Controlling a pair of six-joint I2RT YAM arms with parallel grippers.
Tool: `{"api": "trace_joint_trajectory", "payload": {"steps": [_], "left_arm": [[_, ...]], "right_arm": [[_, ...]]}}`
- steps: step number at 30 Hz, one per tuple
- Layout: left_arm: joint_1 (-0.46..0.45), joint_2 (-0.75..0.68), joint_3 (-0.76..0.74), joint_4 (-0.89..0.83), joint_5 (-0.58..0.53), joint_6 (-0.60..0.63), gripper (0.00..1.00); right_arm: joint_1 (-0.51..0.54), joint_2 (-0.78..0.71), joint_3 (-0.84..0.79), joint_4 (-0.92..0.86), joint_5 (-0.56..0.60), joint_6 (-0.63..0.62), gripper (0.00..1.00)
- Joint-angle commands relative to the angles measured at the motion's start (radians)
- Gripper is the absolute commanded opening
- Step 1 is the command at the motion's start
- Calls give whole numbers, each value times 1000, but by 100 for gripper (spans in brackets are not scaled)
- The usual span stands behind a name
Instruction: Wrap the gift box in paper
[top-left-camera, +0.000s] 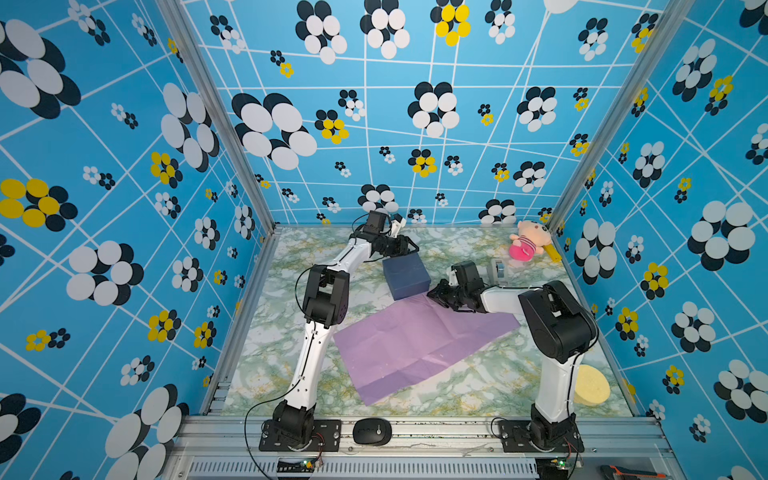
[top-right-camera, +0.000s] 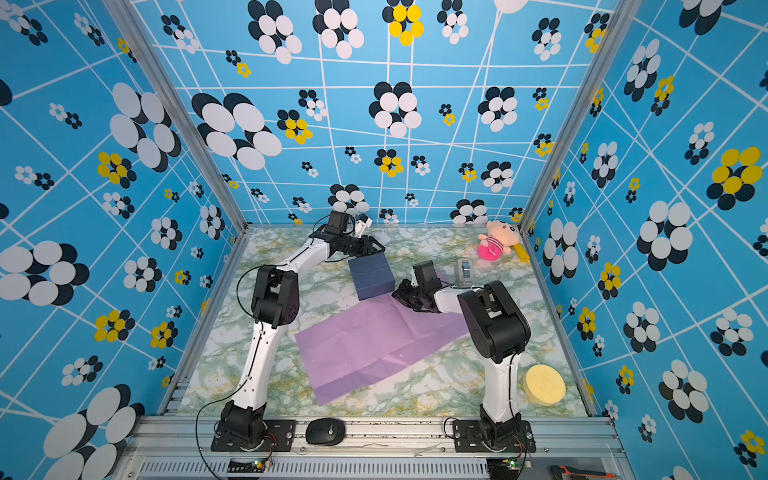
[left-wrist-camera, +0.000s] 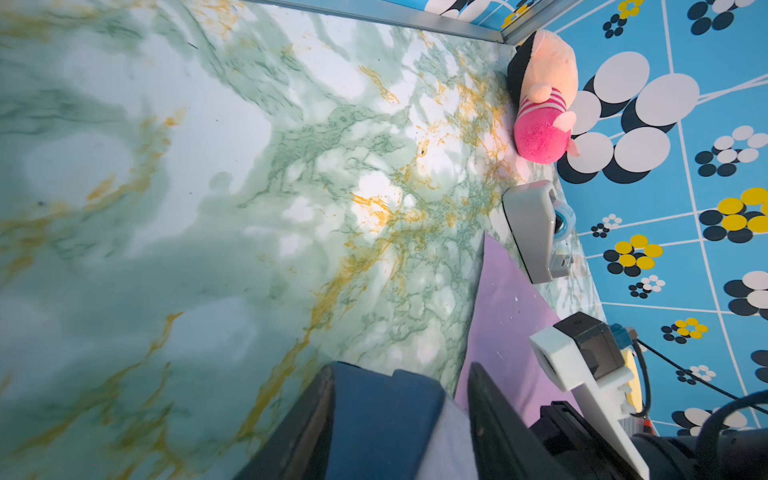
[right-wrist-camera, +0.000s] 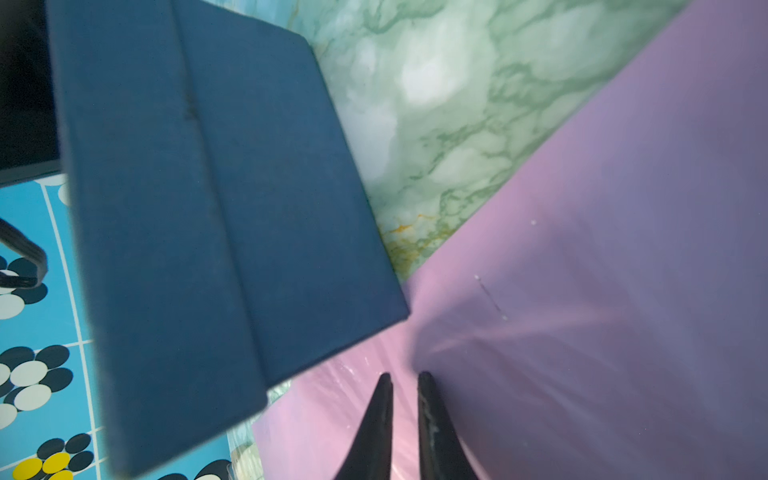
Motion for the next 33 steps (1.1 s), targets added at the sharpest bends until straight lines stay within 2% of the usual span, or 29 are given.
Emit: {"api": "trace_joint_trajectory", "payload": {"steps": [1, 8, 14, 17, 20, 25, 33], "left_arm": [[-9, -8, -16, 21, 47, -3, 51], [-17, -59, -103, 69, 71, -9, 50], [3, -92, -151, 83, 16, 3, 52], [14, -91, -150, 78, 15, 2, 52], [15, -94, -151, 66, 9, 16, 52], [14, -94, -156, 68, 21, 14, 52], [-9, -116, -185, 79, 56, 6, 50]], "right_arm": [[0, 62, -10, -106, 80, 6, 16], [1, 51, -19, -93, 101, 9, 17], [1, -87, -62, -95, 106, -20, 45], [-2, -180, -98, -147, 111, -43, 48], [-3, -237, -161, -177, 107, -28, 41], [9, -251, -281, -110, 85, 38, 28], [16, -190, -309, -35, 121, 91, 19]]}}
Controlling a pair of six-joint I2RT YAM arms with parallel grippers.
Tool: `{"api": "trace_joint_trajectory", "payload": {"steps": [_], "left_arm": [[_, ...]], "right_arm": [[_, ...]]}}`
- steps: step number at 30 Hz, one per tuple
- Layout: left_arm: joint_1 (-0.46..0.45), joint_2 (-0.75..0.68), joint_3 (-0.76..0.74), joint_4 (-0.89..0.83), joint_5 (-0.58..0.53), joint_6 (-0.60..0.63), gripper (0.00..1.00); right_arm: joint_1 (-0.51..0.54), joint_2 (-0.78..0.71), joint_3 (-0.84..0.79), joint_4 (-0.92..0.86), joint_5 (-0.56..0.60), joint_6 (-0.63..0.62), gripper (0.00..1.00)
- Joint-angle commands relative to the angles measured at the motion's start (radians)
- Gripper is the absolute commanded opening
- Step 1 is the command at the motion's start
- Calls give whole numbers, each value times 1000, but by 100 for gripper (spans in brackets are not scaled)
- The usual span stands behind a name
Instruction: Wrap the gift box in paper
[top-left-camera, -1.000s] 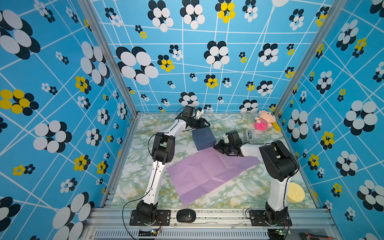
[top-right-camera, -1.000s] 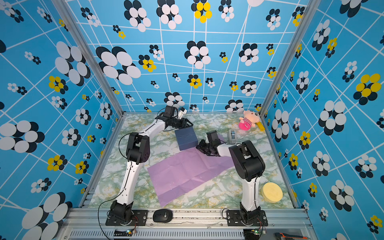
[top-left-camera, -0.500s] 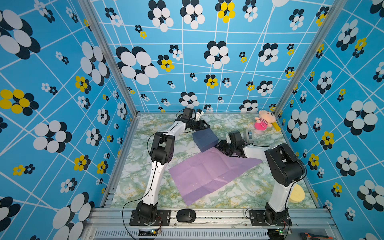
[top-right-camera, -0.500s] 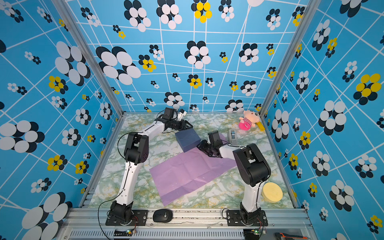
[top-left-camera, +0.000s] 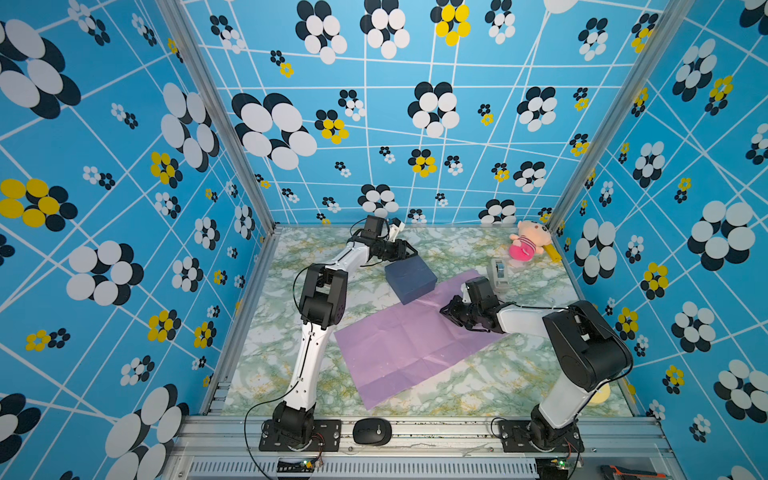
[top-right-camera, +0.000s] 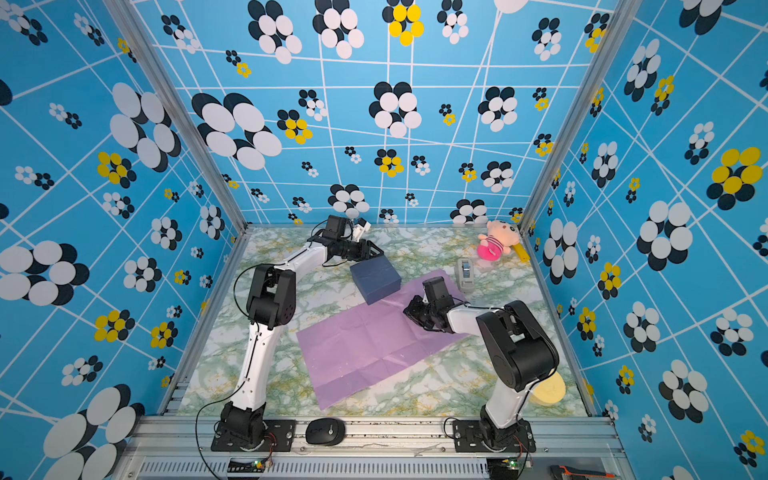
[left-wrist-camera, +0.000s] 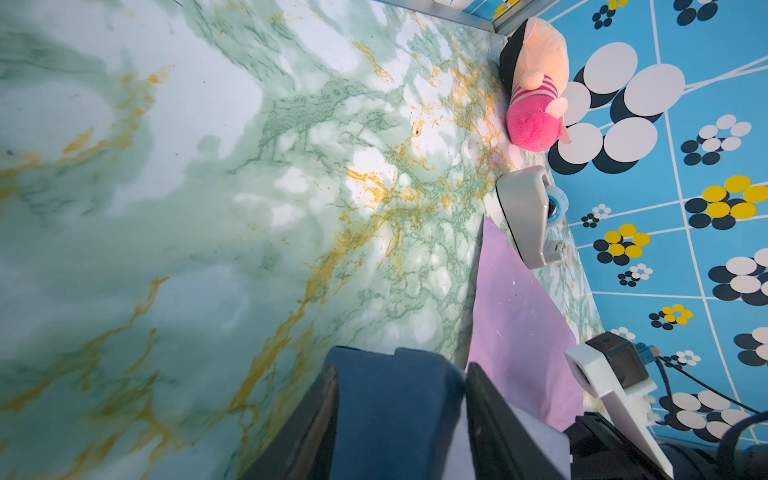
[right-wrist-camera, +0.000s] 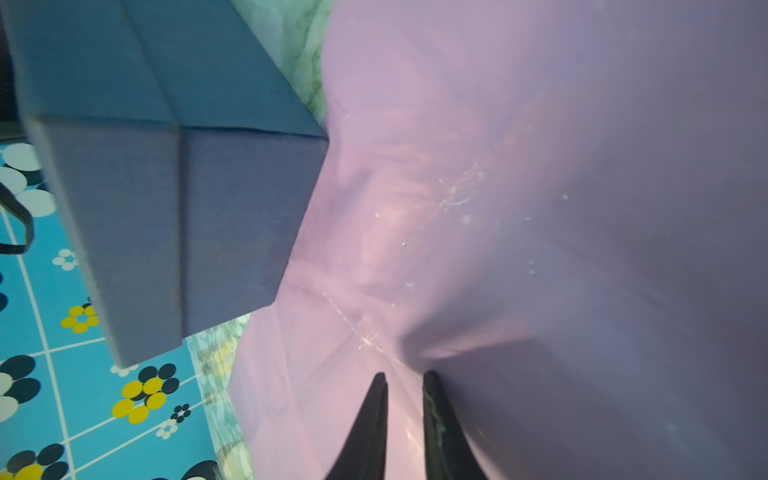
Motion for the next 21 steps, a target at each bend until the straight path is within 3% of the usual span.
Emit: {"api": "trace_joint_trajectory", "payload": {"steps": [1, 11, 17, 21], "left_arm": [[-21, -64, -43, -6, 28, 5, 50], [-67, -138, -132, 17, 34, 17, 50], [-43, -169, -155, 24, -35, -2, 51], [-18, -196, -175, 23, -32, -3, 54]], "right_arm": [[11, 56, -31, -16, 47, 38, 18], [27, 63, -31, -13, 67, 42, 19], [25, -99, -25, -169, 115, -19, 45], [23, -242, 19, -334, 127, -116, 54]]}}
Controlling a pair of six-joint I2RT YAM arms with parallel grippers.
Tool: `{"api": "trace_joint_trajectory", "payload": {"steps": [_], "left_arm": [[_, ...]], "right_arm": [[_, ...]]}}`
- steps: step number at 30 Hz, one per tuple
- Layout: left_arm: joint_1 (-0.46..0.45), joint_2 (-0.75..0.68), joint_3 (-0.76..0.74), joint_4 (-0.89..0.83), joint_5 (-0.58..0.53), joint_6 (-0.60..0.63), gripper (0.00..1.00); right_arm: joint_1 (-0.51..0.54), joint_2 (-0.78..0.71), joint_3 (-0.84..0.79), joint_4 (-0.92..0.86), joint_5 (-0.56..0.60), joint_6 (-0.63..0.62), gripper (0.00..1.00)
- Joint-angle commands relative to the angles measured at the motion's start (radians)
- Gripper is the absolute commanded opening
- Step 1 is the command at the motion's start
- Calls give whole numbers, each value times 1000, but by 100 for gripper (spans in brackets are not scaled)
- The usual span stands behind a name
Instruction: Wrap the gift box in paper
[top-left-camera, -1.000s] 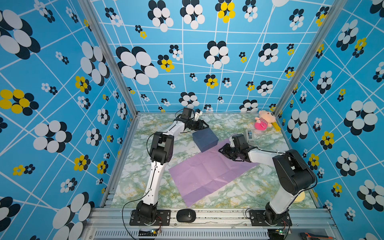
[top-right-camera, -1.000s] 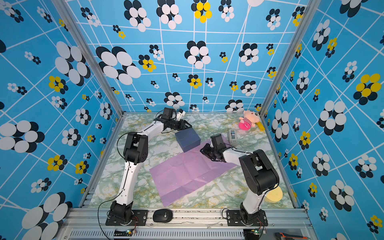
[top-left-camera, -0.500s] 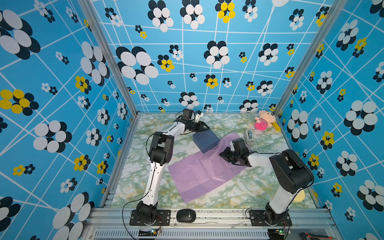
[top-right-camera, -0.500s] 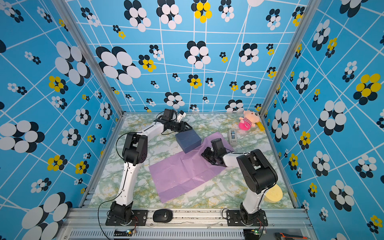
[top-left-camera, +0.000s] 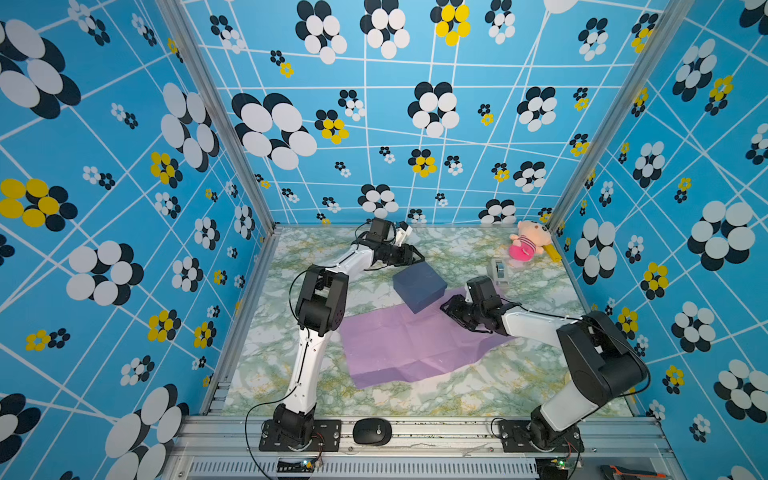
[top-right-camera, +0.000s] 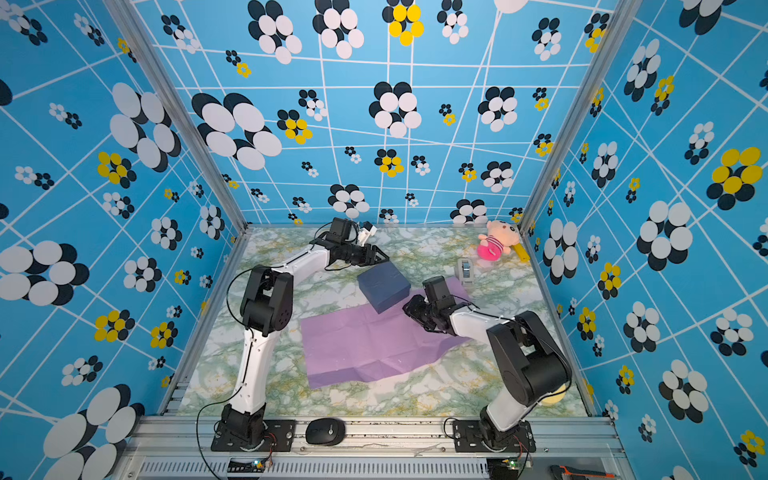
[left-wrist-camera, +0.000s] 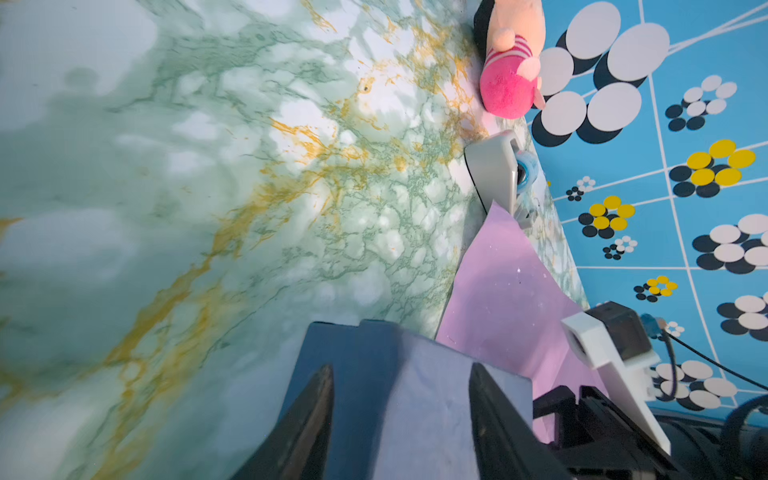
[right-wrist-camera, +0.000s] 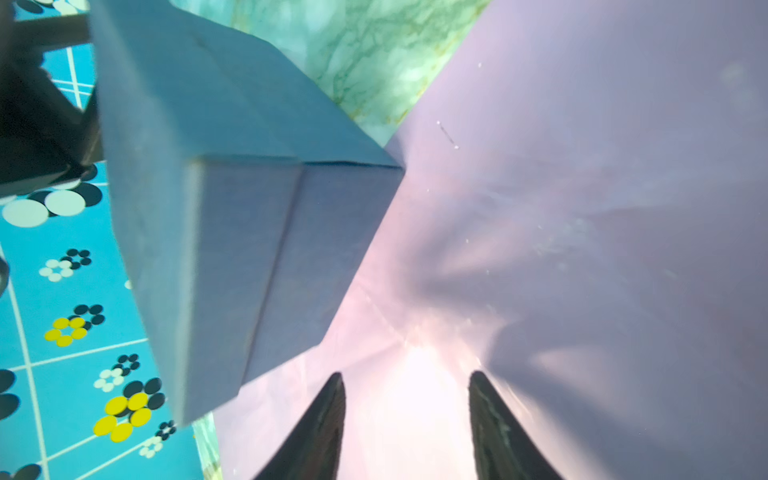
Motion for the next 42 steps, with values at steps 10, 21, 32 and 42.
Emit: {"api": "trace_joint_trajectory", "payload": {"steps": [10, 21, 32, 42], "left_arm": [[35, -450, -364, -24, -221, -74, 44], [-109, -763, -1040, 192, -348, -360, 31], [-86, -661, -1098, 236, -438, -350, 26], [15, -553, -1058, 254, -449, -280, 26]], "right_arm": [[15, -128, 293, -409, 109, -443, 74], [-57, 103, 462, -498, 43, -501, 78], [-100, 74, 164, -325, 7, -287, 60], [-60, 89, 1, -133, 5, -131, 56]]}}
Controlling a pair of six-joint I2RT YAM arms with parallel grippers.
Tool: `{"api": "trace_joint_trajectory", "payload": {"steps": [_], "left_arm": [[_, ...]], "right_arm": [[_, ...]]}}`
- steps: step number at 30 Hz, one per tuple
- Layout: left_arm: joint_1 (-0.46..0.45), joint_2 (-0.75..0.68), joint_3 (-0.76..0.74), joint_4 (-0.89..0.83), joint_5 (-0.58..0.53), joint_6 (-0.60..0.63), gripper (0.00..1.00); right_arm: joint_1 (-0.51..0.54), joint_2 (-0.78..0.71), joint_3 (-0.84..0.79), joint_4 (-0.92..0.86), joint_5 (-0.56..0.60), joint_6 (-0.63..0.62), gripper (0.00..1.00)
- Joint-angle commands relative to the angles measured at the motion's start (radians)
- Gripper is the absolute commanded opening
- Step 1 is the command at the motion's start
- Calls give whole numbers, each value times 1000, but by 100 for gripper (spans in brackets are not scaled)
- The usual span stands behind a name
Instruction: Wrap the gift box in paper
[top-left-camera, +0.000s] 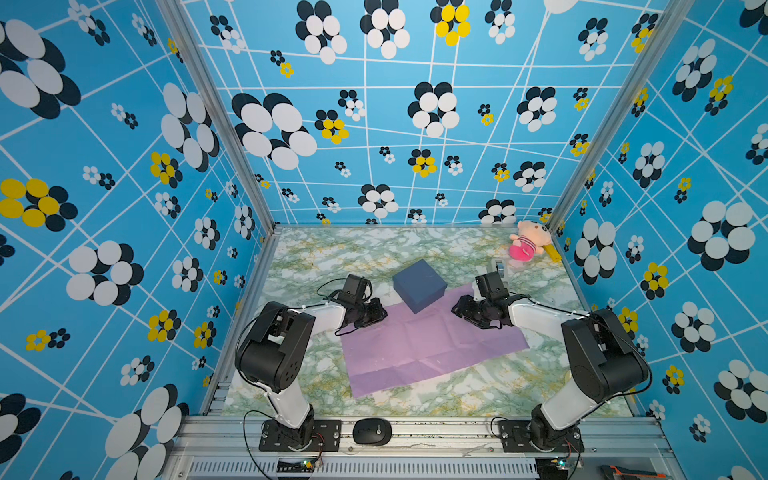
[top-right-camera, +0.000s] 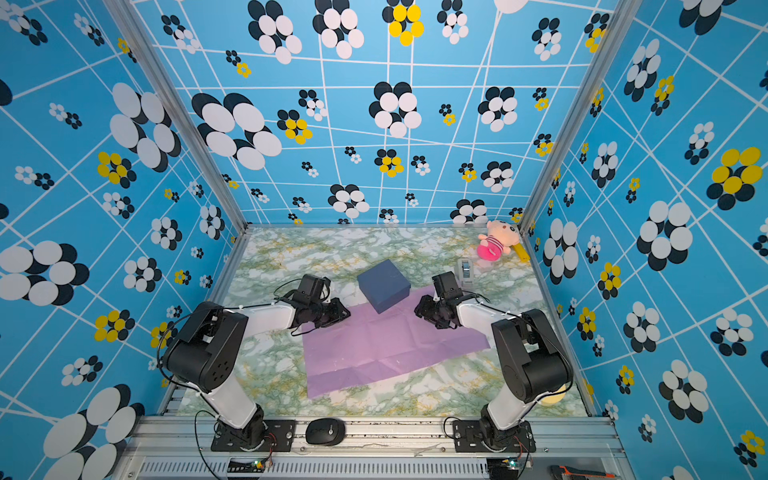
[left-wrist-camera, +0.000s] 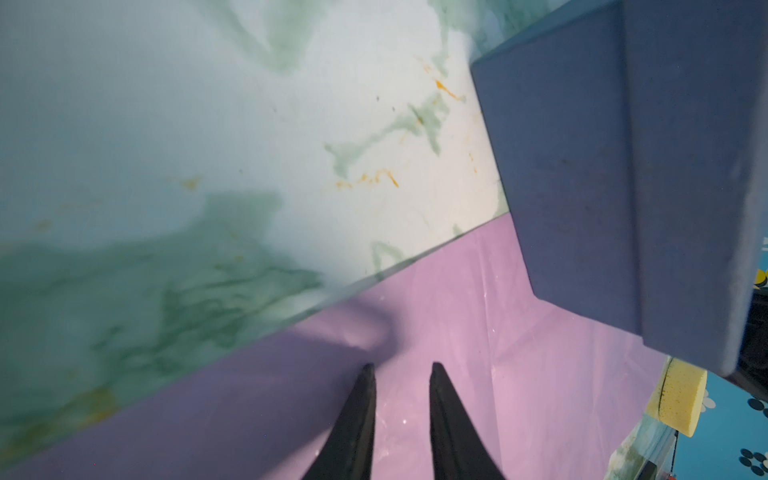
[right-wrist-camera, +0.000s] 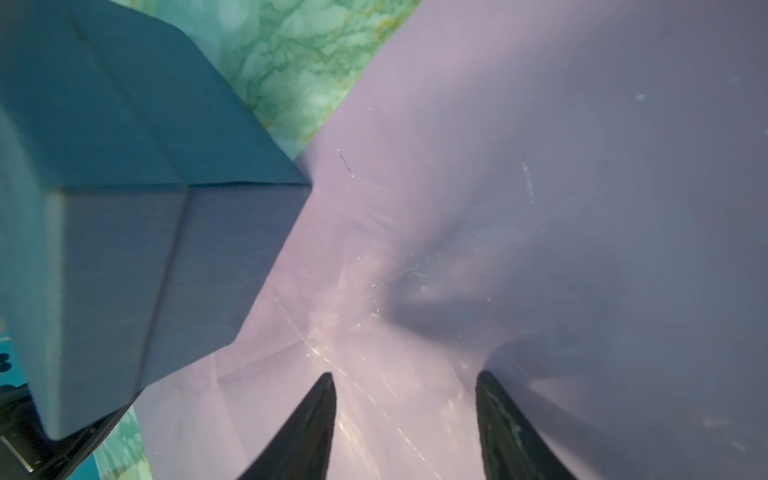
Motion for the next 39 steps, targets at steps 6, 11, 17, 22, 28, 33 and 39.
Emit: {"api": "trace_joint_trajectory", "payload": {"steps": [6, 11, 17, 22, 28, 33, 39], "left_arm": [[72, 129, 93, -25, -36, 88, 26], [85, 112, 222, -19, 38, 129, 41], [81, 211, 490, -43, 190, 181, 52], [54, 373, 734, -176, 263, 266, 53], [39, 562, 943, -252, 369, 286, 54], [19, 660, 1062, -240, 472, 266, 54], [-6, 722, 1141, -229, 587, 266, 51]], "right_arm": [[100, 2, -65, 75, 13, 115, 59], [94, -115, -39, -4, 81, 67, 64], [38, -104, -50, 55, -76, 67, 46], [38, -80, -85, 102, -123, 112, 35], [37, -8, -95, 112, -120, 143, 31], [32, 33, -112, 103, -93, 159, 28], [26, 53, -140, 103, -67, 164, 25]]}}
